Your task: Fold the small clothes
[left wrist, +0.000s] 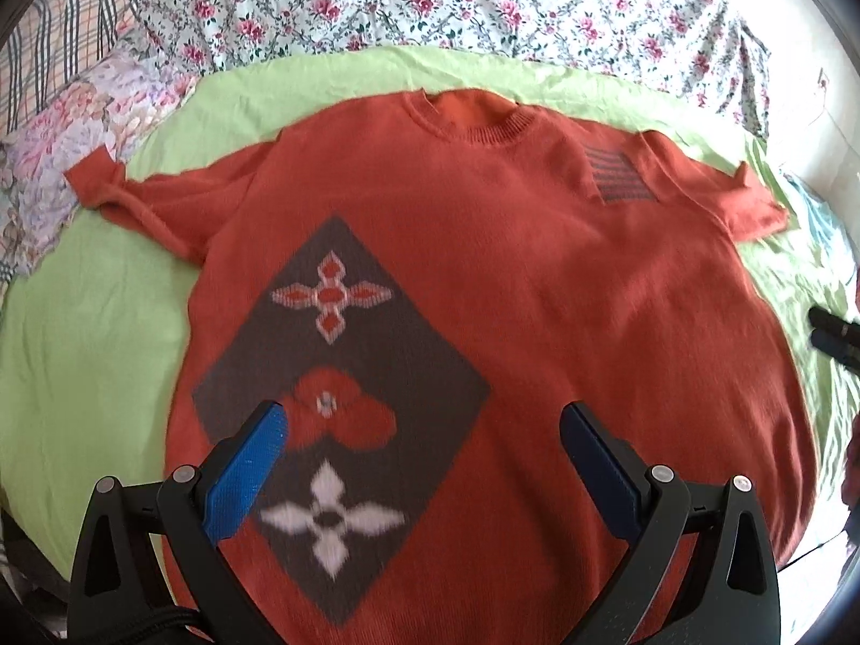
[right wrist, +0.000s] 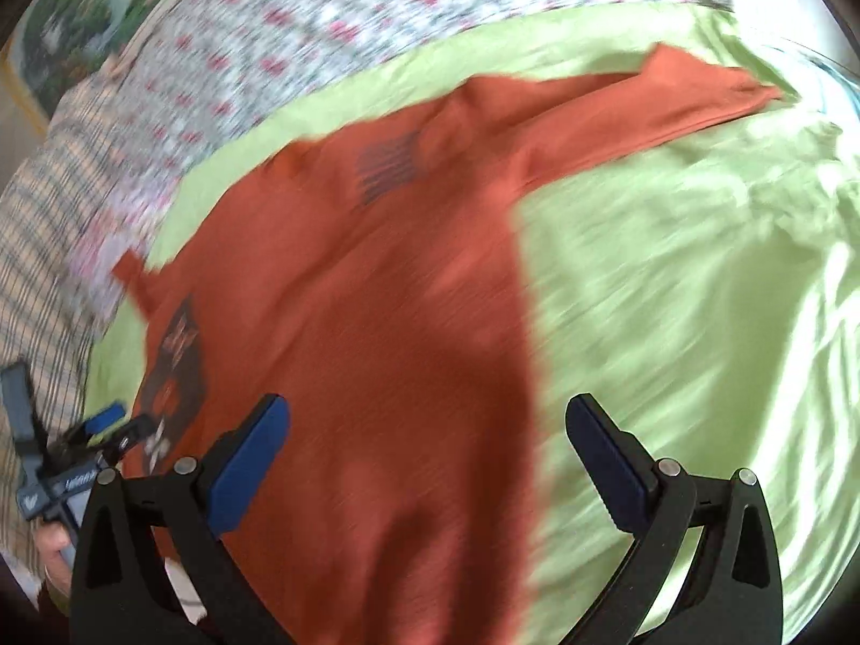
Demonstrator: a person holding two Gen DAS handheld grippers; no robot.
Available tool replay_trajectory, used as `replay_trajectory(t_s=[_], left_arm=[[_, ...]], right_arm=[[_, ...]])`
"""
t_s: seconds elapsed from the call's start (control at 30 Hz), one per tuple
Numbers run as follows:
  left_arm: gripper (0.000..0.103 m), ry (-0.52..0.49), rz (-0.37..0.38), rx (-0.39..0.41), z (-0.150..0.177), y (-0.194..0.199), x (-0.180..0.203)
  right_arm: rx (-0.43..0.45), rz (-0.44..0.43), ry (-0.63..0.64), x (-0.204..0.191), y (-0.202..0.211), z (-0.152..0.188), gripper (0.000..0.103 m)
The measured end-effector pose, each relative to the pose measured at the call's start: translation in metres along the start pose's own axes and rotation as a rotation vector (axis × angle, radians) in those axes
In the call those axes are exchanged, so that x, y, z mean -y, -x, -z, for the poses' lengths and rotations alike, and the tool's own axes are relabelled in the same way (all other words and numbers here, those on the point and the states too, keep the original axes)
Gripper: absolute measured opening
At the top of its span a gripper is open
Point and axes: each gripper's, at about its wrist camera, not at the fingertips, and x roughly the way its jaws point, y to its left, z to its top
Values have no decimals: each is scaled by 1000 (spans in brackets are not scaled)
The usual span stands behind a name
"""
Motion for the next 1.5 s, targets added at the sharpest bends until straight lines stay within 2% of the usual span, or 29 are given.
replay_trajectory(t_s=[0.1, 0.23, 0.3, 0.37, 0.47, 0.63, 0.8, 0.83, 0.87, 0.9, 0.93, 0.97, 1.1, 1.13, 1.23, 1.33, 1.5], left_arm=[[102, 1, -16, 1, -16, -8, 0], [102, -11, -39, 11, -39, -22, 2], [102, -13, -52, 12, -51, -32, 2], [102, -5, -59, 14, -63, -43, 1], [102, 8, -67, 7, -74, -56, 1], [102, 24, -61, -27, -81, -75, 2], [102, 29, -64, -59, -77, -86, 1], [102, 31, -63, -61, -77, -87, 0], [102, 31, -62, -60, -76, -87, -1], [101, 31, -61, -59, -75, -86, -1], [101, 30, -59, -58, -74, -86, -2], [101, 29, -57, -55, -73, -85, -2], [101, 27, -38, -38, -70, -75, -3], [101, 28, -33, -35, -70, -74, -3], [101, 37, -19, -14, -66, -64, -8], [101, 67, -1, -4, -62, -56, -18], [101, 125, 42, 24, -53, -40, -45]], right_arm=[[73, 13, -78, 42, 13, -31, 102], [98, 74, -185, 103, 16, -70, 102], [105, 119, -243, 135, 16, -89, 95], [136, 143, -304, 170, 20, -113, 83], [148, 195, -400, 212, 5, -143, 72], [185, 294, -493, 266, -16, -185, 66], [217, 341, -516, 302, -31, -214, 61], [214, 337, -524, 307, -35, -218, 52], [205, 351, -521, 309, -37, -224, 36], [190, 363, -514, 308, -39, -225, 27], [173, 358, -504, 306, -41, -227, 14], [167, 342, -495, 304, -40, -228, 10], [193, 230, -429, 256, -25, -221, 8], [221, 196, -398, 238, -21, -218, 8], [215, 79, -288, 162, -11, -209, 8], [177, -76, -194, 80, -12, -195, 8], [53, -349, -72, -56, -39, -166, 8]])
